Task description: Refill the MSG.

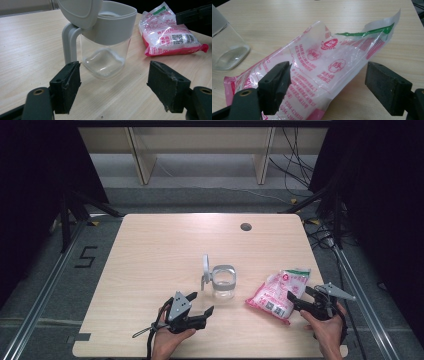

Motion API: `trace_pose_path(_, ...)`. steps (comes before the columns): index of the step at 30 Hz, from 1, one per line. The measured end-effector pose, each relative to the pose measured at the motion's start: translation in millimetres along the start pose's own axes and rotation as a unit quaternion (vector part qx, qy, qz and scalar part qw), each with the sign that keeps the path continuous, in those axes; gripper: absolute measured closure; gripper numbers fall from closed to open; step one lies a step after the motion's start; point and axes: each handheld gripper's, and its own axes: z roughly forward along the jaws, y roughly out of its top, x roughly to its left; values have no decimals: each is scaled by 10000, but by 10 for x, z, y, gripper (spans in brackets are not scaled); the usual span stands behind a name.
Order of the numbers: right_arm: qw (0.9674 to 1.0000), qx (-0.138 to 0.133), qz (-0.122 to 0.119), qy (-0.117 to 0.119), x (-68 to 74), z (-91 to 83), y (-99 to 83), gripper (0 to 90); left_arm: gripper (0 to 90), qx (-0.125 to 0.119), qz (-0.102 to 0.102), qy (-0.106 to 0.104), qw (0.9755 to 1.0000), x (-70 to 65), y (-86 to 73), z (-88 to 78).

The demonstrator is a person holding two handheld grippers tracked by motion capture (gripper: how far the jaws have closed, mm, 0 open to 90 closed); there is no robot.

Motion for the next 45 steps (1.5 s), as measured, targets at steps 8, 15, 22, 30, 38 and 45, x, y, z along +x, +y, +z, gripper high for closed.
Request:
trace_pose_path(8, 10000, 59, -3, 27, -36, 89, 37, 208, 256, 43, -118, 49, 9999, -38, -29, -15)
trace_pose_path(15, 9997, 221, 36, 39, -60, 159, 40, 234, 256, 33, -127, 17, 9999, -45, -37, -6)
trace_pose_path(22, 9996, 214, 163, 115, -49, 215, 36, 249, 256, 28, -116, 31, 9999, -50, -47, -2)
trace_pose_path(30, 9991, 382, 38, 152, -77, 288, 48, 331, 256, 71, -112, 30, 9999, -60, -52, -13)
trace_pose_path(38, 9988, 486, 75, 85, -97, 323, 67, 479, 256, 51, -144, 35, 9999, -55, -61, -7)
trace_pose_path(45, 9973, 622, 393, 30, -75, 343, 83, 577, 256, 65, -125, 22, 9999, -50, -65, -5)
